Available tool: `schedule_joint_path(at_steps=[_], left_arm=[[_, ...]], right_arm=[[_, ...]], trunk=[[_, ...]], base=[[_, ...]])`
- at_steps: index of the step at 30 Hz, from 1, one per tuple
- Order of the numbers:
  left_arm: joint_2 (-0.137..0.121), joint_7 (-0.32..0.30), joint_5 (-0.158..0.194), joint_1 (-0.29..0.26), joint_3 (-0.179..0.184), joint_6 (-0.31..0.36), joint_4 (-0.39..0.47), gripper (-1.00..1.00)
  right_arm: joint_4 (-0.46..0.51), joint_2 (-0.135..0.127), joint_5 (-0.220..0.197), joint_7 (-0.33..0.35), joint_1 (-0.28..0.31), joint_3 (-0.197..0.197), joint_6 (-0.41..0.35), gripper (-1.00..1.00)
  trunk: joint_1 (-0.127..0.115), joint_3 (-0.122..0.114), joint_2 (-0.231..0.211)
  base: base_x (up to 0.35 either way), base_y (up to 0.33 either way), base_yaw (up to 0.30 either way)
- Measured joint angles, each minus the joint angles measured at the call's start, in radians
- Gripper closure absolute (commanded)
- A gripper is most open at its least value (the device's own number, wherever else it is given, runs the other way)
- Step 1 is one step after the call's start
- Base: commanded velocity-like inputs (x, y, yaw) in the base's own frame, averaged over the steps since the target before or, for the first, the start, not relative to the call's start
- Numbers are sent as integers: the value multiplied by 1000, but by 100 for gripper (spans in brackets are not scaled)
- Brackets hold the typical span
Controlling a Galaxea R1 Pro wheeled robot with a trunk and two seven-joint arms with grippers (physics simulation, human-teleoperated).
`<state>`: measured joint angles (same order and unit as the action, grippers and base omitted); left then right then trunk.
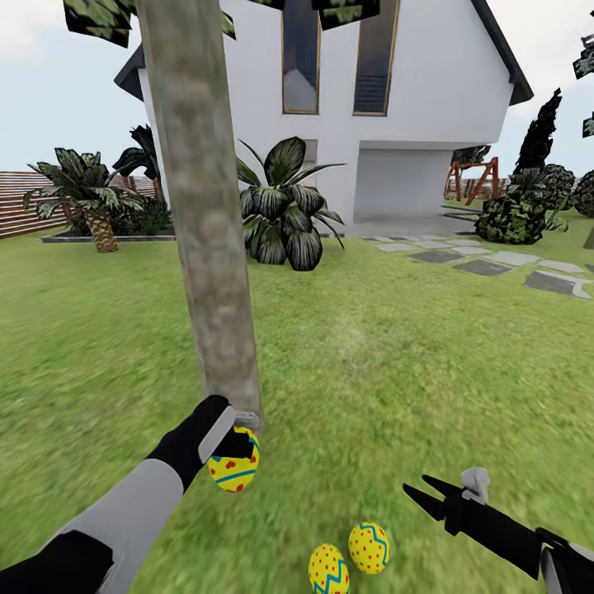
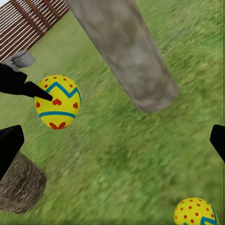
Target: Take the three Easter eggs out of the wicker basket on the lawn in the garden, then place them on the lawn next to a single tree (choose any tree) so that all three eggs are next to the same tree and none are left in the basket.
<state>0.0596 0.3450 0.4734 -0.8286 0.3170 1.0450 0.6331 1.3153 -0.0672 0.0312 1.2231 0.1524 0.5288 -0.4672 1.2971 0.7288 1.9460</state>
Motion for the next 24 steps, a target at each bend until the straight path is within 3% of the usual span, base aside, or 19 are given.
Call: schedule_joint_path(at_steps=[24], left_arm=[[17,4,1,0,0,-21,1,100]], right_arm=[[0,0,-1,-18,0,-2,-2,-100]], trunk=[[92,75,168]], base=[[0,0,0]])
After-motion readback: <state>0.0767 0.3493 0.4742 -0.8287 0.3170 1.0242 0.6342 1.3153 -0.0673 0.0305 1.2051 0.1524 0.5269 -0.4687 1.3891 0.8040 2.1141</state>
